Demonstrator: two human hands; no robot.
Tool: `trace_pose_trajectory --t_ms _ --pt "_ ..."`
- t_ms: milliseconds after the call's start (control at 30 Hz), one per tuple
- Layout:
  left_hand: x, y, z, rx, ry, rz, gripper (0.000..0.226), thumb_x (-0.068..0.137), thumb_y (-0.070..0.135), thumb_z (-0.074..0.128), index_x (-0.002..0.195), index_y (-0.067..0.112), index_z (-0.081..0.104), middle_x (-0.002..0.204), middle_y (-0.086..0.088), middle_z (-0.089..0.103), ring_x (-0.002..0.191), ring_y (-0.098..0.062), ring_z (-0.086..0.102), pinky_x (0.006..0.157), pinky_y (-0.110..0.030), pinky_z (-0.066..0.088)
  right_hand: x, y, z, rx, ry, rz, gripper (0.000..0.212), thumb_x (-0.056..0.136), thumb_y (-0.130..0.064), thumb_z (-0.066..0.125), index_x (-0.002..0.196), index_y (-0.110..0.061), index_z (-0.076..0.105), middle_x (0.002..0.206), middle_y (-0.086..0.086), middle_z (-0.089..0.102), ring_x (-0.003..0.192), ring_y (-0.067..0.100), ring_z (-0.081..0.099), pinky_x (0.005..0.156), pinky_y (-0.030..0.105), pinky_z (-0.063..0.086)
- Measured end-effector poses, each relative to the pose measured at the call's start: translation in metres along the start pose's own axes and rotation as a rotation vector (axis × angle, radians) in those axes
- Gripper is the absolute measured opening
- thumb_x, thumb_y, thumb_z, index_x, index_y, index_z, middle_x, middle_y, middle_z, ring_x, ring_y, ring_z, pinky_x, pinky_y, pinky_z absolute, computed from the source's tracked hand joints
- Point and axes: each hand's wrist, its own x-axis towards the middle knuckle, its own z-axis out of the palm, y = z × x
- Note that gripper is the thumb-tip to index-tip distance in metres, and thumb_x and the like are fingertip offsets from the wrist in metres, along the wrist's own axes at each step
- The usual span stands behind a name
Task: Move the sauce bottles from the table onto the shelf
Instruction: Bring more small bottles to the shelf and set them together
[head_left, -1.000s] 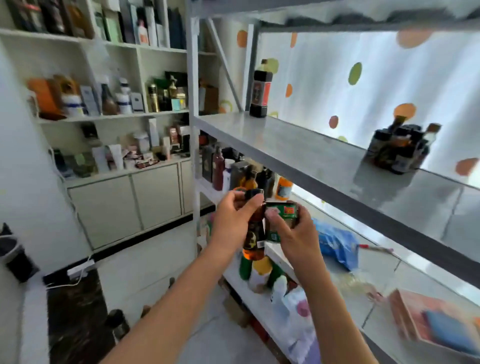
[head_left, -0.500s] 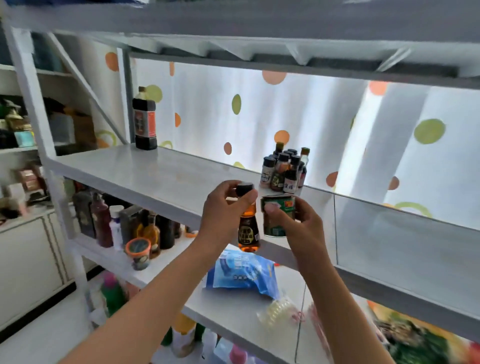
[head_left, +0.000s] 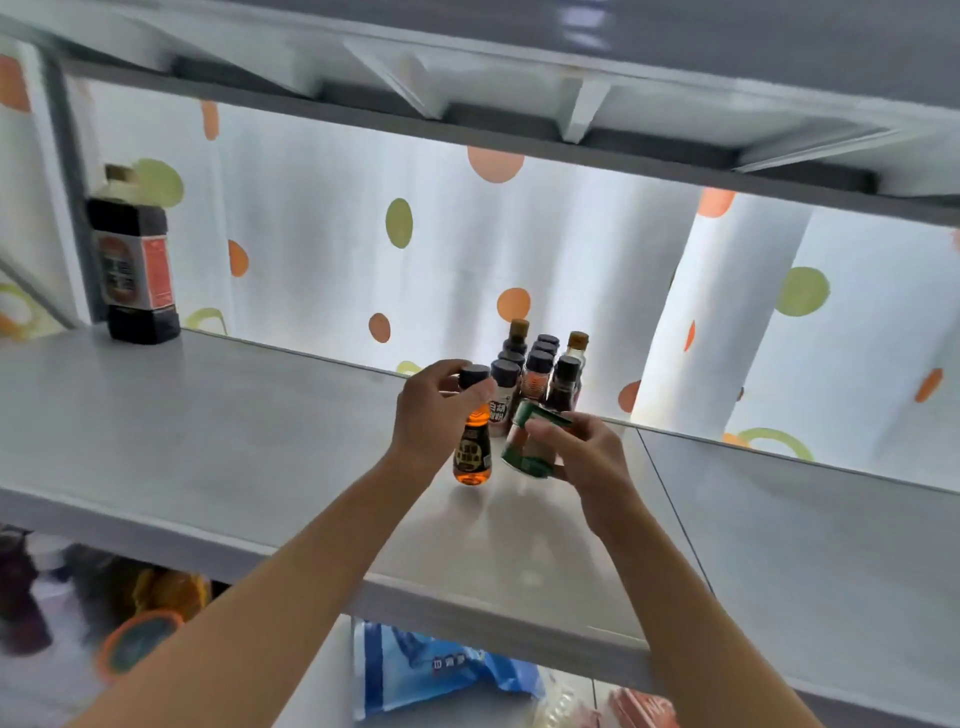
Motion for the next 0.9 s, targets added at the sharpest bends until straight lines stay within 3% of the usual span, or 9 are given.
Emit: trace_pose_trajectory --t_ms 100,167,300,467,600,767,900 --pt "0.020 -0.008 0.009 0.028 -0.032 0.026 0.019 0.081 0.028 0.077 0.098 0.022 0.072 0.087 0.017 0.069 0.086 -0.002 0.065 0.071 -0.014 0.049 0.017 0.000 0.004 -0.113 0.035 -0.017 0.046 0.074 -0.019 0.083 0.114 -0.012 0.060 0.104 0.003 0.067 0.099 0.019 0.066 0.081 0.033 0.059" --pt "0.029 -0.012 0.014 0.043 -0.047 0.049 0.017 0.080 0.026 0.079 0.095 0.024 0.071 0.085 0.018 0.069 0.085 0.002 0.064 0.072 -0.014 0.050 0.024 0.001 0.003 -0.208 0.019 -0.054 0.049 0.074 -0.018 0.084 0.115 -0.017 0.057 0.103 -0.003 0.064 0.097 0.013 0.062 0.076 0.024 0.054" --pt "0.039 -0.019 0.021 0.048 -0.033 0.069 0.017 0.079 0.024 0.080 0.090 0.030 0.069 0.083 0.018 0.069 0.083 0.003 0.065 0.076 -0.018 0.052 0.039 0.008 -0.004 -0.349 -0.048 -0.133 0.056 0.070 -0.018 0.085 0.121 -0.018 0.061 0.104 -0.005 0.069 0.097 0.009 0.065 0.076 0.019 0.052" --pt "0.034 -0.032 0.032 0.027 -0.007 0.127 0.022 0.080 0.026 0.078 0.101 0.027 0.073 0.087 0.016 0.073 0.082 0.002 0.066 0.074 -0.012 0.049 0.045 0.021 0.001 -0.346 -0.078 -0.145 0.062 0.067 -0.026 0.082 0.126 -0.021 0.064 0.105 -0.008 0.074 0.098 0.007 0.069 0.088 0.033 0.058" --pt "0.036 -0.040 0.035 0.096 -0.059 0.140 0.031 0.080 0.027 0.078 0.110 0.028 0.070 0.092 0.015 0.072 0.084 0.005 0.065 0.073 -0.007 0.046 0.046 0.028 0.005 -0.453 -0.008 -0.255 0.047 0.074 -0.030 0.081 0.118 -0.023 0.066 0.100 -0.010 0.073 0.091 0.003 0.067 0.081 0.024 0.056" --pt "0.039 -0.051 0.020 0.250 -0.196 0.079 0.037 0.075 0.016 0.077 0.110 0.023 0.067 0.098 0.015 0.068 0.099 -0.003 0.061 0.084 -0.025 0.052 0.047 0.031 0.004 -0.528 0.008 -0.256 0.052 0.076 -0.037 0.081 0.120 -0.016 0.063 0.105 -0.005 0.071 0.096 0.010 0.066 0.083 0.027 0.056" --pt "0.041 -0.061 0.009 0.311 -0.347 0.026 0.040 0.068 0.016 0.078 0.104 0.030 0.070 0.099 0.014 0.070 0.094 -0.008 0.063 0.078 -0.029 0.054 0.051 0.033 0.004 -0.549 0.028 -0.234 0.059 0.070 -0.032 0.084 0.121 -0.016 0.059 0.107 -0.004 0.071 0.096 0.013 0.066 0.085 0.029 0.056"
